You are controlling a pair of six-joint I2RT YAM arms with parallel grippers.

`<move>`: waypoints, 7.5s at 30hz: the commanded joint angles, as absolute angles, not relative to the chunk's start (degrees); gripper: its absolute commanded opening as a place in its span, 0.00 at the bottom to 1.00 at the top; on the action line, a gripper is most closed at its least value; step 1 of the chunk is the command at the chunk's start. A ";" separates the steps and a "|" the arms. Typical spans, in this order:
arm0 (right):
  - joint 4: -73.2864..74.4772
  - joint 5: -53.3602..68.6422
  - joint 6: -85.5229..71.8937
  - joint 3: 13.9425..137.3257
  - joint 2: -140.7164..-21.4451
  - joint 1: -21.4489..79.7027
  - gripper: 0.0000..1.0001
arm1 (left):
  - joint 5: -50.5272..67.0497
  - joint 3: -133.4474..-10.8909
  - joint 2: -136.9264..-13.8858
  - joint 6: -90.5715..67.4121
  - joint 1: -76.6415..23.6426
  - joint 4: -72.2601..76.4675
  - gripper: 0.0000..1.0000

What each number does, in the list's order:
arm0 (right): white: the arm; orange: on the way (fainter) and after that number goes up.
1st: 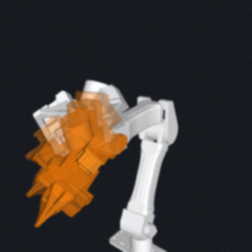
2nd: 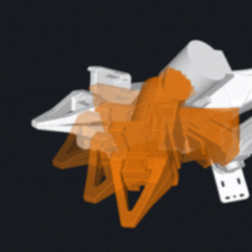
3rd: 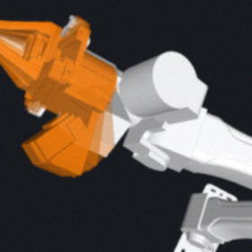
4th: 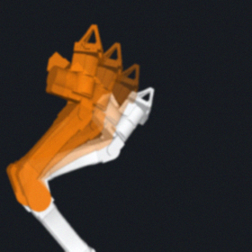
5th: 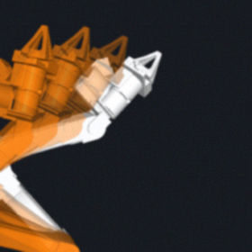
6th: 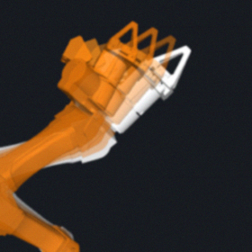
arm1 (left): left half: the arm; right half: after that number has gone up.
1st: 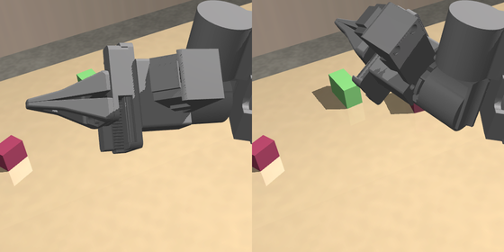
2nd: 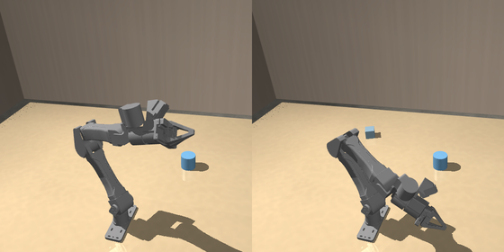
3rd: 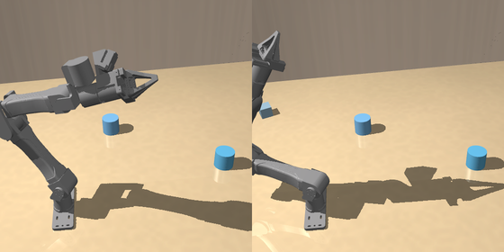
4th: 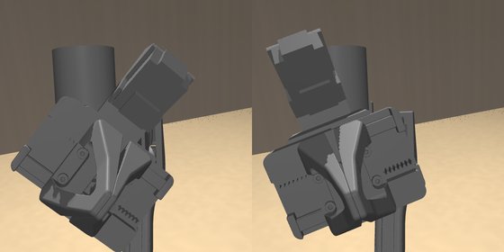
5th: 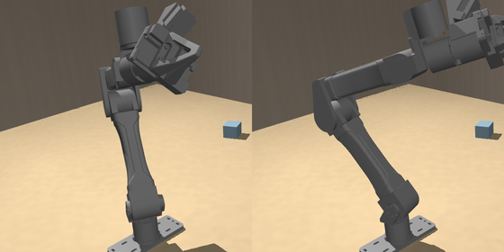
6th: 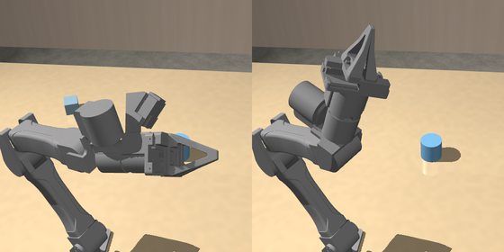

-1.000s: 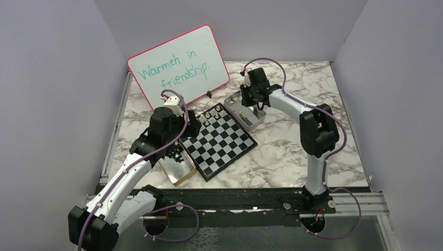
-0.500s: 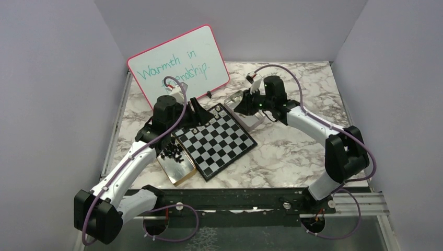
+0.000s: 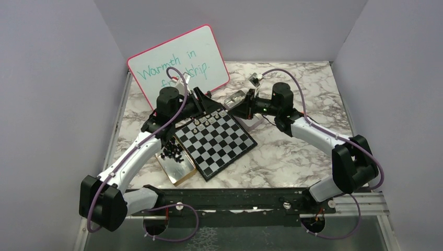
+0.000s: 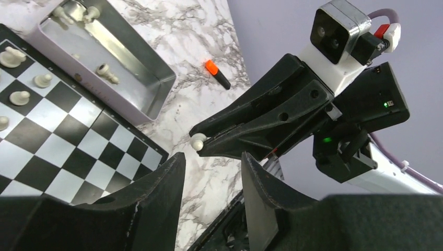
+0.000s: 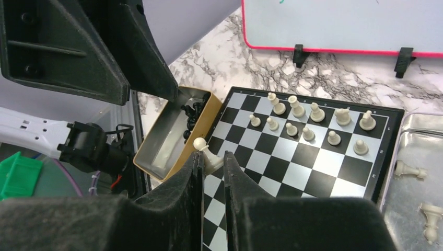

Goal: Set up the chess pieces on the board
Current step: Place the chess piece on the chessboard, then pick up the chess piece from the storage box.

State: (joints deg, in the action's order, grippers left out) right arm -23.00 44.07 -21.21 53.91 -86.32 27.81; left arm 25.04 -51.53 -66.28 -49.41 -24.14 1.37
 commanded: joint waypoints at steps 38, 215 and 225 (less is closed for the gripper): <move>-28.73 45.92 -19.84 51.75 -80.76 29.44 0.10 | 23.16 -51.61 -69.55 -56.84 -28.12 4.25 0.40; 16.85 5.04 -1.71 83.83 -118.23 28.22 0.51 | -4.75 -45.02 -52.23 -10.68 -22.06 -21.45 0.99; 17.77 4.05 -1.70 85.97 -120.40 27.55 0.32 | -6.69 -45.32 -50.81 -10.60 -22.06 -22.48 0.99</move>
State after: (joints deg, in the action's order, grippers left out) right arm 16.14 3.92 -1.87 84.47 -119.28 28.25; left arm -4.05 -45.04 -53.17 -11.20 -22.24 -22.41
